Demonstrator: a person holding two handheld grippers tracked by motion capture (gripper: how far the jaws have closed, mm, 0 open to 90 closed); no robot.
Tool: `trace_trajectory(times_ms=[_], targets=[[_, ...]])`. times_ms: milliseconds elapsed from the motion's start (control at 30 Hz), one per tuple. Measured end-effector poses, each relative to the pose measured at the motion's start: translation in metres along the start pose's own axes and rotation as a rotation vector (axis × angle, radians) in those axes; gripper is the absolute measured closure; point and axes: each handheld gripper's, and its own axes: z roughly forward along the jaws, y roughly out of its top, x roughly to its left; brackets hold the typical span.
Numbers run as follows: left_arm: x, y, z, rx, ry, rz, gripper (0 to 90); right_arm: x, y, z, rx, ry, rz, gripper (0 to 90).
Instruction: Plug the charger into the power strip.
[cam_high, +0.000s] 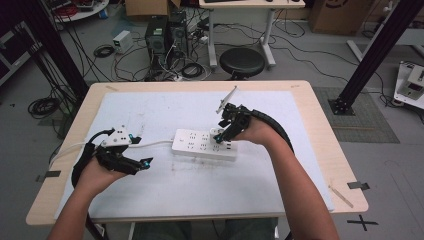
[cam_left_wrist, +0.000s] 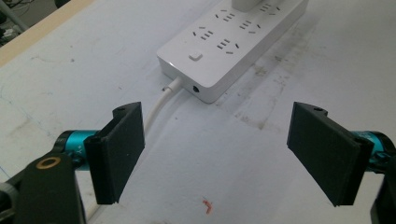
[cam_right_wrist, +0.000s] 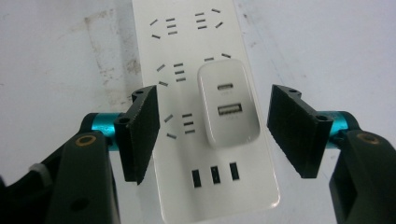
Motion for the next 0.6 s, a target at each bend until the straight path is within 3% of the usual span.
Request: trace_trajectory(times_ms=[233, 267, 433, 600], targets=[[0.002, 0.008, -0.004, -0.029, -0.006, 0.009, 19.1, 0.006, -0.016, -0.02, -0.107, -0.029, 0.043, 27.1], [0.005, 0.012, -0.003, -0.063, -0.036, 0.005, 19.0, 0.008, -0.023, -0.028, -0.156, -0.041, 0.075, 23.2], [0.007, 0.014, -0.005, -0.098, -0.039, 0.016, 19.1, 0.018, -0.039, -0.044, -0.244, -0.052, 0.084, 21.4], [0.008, 0.016, -0.006, -0.135, -0.04, 0.019, 19.1, 0.03, -0.052, -0.053, -0.288, -0.076, 0.107, 20.9]])
